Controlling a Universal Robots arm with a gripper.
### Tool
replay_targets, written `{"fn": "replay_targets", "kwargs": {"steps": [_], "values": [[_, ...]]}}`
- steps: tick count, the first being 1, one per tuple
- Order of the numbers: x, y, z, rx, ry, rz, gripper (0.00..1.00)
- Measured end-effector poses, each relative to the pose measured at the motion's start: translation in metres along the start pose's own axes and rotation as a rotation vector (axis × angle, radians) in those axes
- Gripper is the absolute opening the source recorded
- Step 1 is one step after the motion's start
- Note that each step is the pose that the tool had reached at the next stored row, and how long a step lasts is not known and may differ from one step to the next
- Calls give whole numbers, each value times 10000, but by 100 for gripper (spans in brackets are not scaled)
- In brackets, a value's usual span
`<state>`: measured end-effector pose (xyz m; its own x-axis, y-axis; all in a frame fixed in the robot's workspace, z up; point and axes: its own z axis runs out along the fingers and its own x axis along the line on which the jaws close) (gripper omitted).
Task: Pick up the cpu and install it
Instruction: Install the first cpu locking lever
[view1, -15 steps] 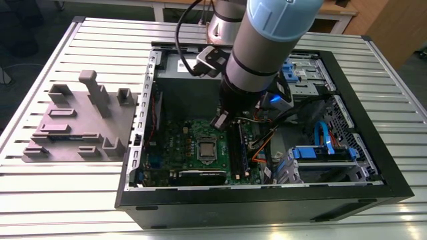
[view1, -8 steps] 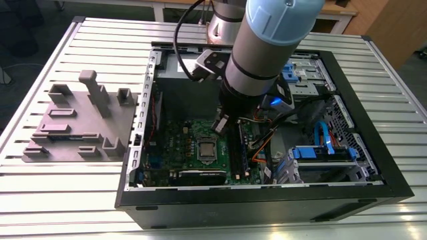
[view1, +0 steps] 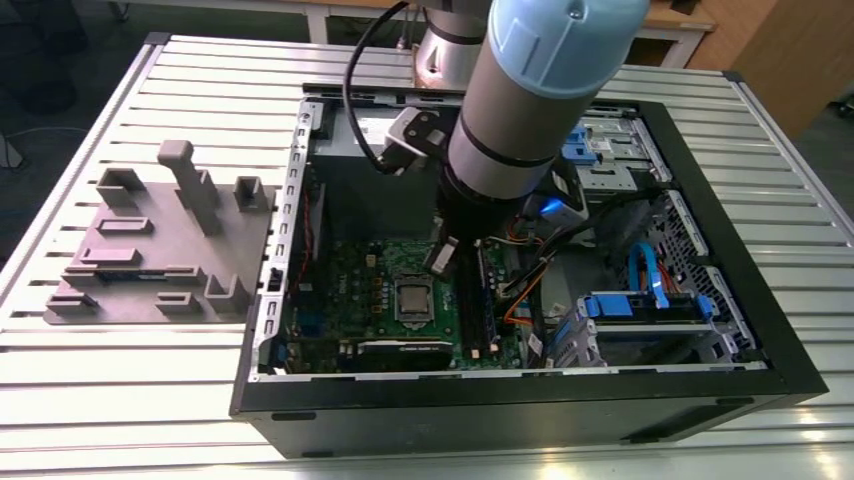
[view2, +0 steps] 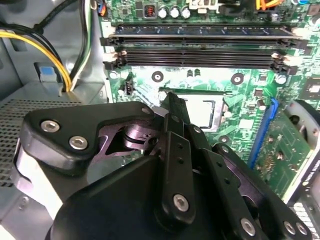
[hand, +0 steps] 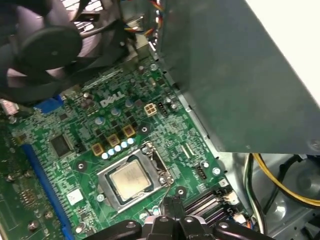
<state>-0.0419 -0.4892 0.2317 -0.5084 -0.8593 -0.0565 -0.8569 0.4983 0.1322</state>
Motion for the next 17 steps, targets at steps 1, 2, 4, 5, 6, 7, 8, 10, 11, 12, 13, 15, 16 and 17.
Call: {"fn": "replay_targets", "kwargs": {"steps": [1,2,4,5,6,7,8,10,11,12,13,15,16,17], "values": [[13,-3,-1,2,2,-33,11],[26,-6,0,4,4,-67,11],[46,-16,10,1,16,-161,11],[52,-20,18,-4,25,-229,11],[54,-22,29,-10,35,-321,11],[56,-24,37,-16,53,-437,11],[58,-26,45,-22,70,-554,11],[73,-36,55,-29,86,-685,11],[86,-42,55,-29,88,-716,11],[98,-46,54,-30,91,-738,11],[110,-51,52,-31,94,-758,11],[124,-58,50,-32,97,-771,11],[129,-61,50,-31,99,-771,11],[136,-66,50,-31,100,-773,11]]}}
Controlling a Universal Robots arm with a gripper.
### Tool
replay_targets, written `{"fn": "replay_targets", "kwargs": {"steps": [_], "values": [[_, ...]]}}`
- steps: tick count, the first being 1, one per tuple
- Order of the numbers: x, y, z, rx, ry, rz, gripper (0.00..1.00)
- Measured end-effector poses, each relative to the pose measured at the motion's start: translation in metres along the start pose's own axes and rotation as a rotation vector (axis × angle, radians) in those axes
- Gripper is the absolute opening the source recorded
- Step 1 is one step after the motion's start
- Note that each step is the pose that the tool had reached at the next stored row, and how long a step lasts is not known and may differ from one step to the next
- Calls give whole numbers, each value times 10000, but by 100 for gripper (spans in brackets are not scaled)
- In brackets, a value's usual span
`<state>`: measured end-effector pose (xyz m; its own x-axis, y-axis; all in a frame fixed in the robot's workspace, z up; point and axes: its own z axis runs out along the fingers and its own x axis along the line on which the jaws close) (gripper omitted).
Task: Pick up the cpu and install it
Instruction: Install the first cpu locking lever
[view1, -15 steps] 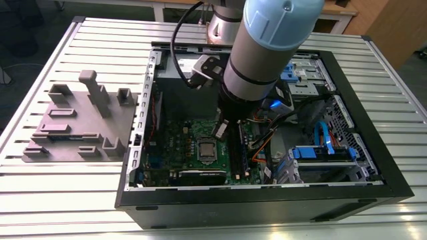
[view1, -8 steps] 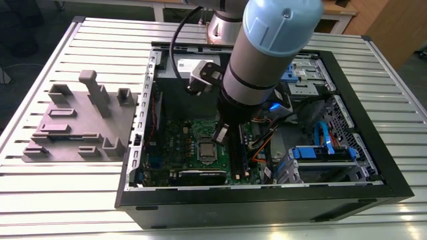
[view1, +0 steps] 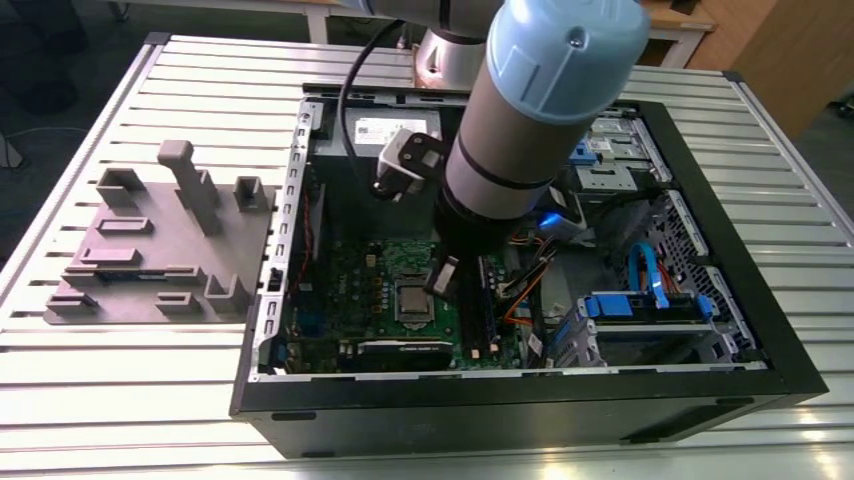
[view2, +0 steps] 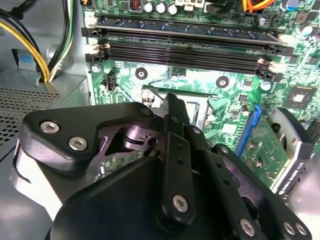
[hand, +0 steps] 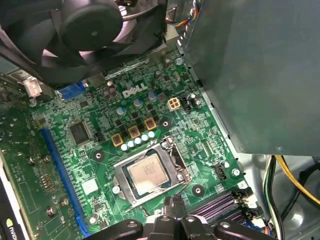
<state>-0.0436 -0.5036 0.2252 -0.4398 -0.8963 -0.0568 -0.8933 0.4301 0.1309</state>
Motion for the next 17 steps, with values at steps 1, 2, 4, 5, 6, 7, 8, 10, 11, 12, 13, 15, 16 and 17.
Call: {"fn": "replay_targets", "kwargs": {"steps": [1,2,4,5,6,7,8,10,11,12,13,15,16,17], "values": [[7,-3,-1,0,1,1,11],[13,-5,0,1,1,0,11],[46,-23,13,3,14,-37,11],[49,-25,16,3,15,-45,11],[51,-26,17,2,15,-53,11],[53,-28,18,2,18,-65,11],[54,-28,21,1,20,-78,11],[56,-30,34,-4,40,-191,11],[56,-31,42,-11,58,-326,11],[56,-33,51,-18,75,-464,11],[57,-33,59,-24,91,-604,11],[60,-36,68,-28,115,-803,11],[64,-38,71,-28,123,-869,11],[69,-41,74,-21,124,-915,11]]}}
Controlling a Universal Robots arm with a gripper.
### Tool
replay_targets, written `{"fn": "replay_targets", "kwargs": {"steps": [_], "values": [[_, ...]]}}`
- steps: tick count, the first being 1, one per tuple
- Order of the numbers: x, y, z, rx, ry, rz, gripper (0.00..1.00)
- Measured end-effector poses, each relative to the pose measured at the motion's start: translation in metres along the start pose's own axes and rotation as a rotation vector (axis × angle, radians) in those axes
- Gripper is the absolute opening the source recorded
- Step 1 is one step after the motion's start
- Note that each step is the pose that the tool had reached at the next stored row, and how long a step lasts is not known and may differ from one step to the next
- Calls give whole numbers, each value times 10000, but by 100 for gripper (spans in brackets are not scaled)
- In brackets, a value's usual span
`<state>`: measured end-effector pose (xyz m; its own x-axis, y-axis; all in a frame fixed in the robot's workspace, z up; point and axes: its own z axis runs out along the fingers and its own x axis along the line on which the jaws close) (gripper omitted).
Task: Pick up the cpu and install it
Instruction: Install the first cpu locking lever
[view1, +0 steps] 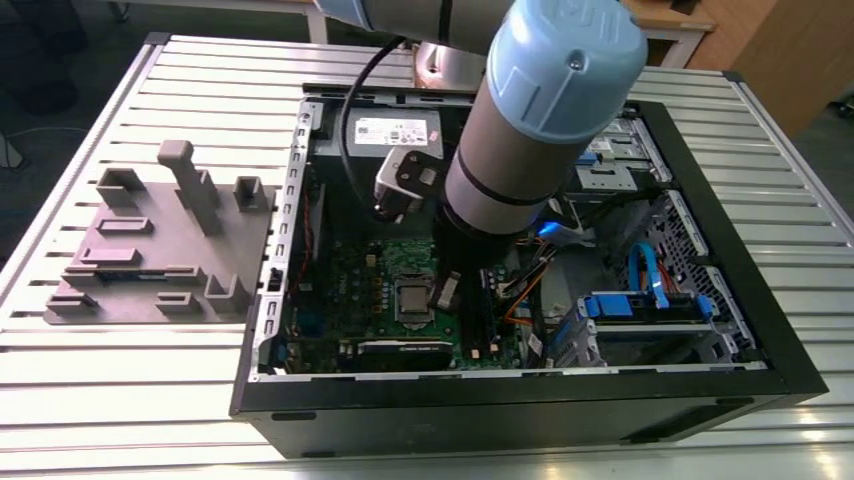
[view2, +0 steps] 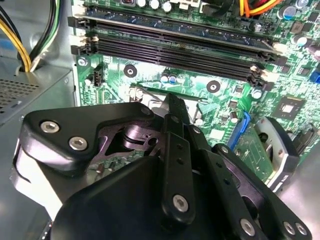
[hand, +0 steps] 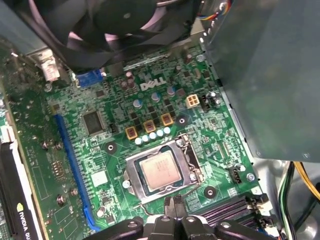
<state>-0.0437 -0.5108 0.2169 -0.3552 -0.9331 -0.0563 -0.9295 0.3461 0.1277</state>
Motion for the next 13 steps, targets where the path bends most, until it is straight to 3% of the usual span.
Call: {"fn": "replay_targets", "kwargs": {"steps": [4,13], "values": [[12,-3,6,27,22,-145,11],[39,-9,41,18,85,-704,11]]}}
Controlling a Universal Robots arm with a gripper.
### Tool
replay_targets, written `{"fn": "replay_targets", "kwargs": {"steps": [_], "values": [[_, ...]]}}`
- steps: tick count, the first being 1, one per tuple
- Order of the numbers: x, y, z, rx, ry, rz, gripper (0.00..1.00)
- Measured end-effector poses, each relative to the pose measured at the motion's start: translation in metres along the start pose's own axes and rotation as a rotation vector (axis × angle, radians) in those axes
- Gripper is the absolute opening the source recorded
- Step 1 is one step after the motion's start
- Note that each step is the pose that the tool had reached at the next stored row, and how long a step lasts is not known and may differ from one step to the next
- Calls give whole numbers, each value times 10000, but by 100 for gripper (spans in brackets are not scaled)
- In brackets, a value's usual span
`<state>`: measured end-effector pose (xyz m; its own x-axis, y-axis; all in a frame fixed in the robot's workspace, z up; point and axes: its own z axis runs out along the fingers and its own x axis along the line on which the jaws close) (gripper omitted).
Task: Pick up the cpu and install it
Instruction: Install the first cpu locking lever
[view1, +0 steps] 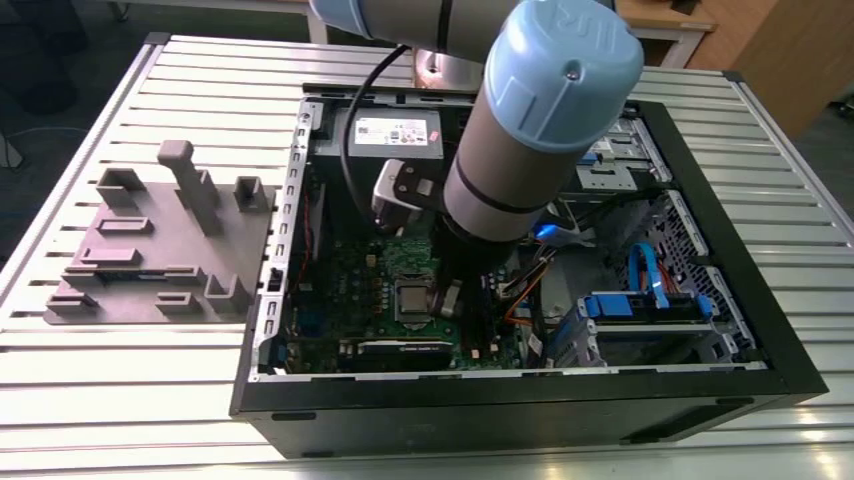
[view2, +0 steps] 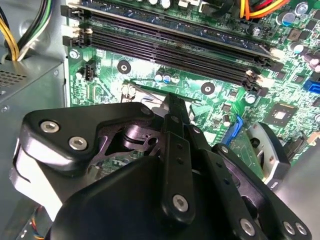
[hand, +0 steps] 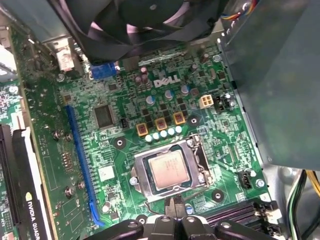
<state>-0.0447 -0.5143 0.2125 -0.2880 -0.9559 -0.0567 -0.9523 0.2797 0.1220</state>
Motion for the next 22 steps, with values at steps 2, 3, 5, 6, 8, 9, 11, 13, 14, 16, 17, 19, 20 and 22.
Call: {"fn": "replay_targets", "kwargs": {"steps": [2,3,5,6,8,9,11,13,14,16,17,19,20,22], "values": [[3,3,6,1,13,-102,11],[3,3,12,0,20,-181,11],[3,2,24,4,44,-424,11],[4,1,30,7,58,-563,11],[4,0,38,14,80,-789,11],[5,1,42,19,89,-882,11],[7,4,50,27,104,-1002,11],[9,5,55,25,130,-1107,11],[9,4,58,24,142,-1169,11],[11,5,64,19,170,-1298,11],[13,5,66,16,180,-1357,11],[18,7,69,12,195,-1452,11],[20,8,70,14,207,-1486,11],[21,7,70,15,216,-1499,11]]}}
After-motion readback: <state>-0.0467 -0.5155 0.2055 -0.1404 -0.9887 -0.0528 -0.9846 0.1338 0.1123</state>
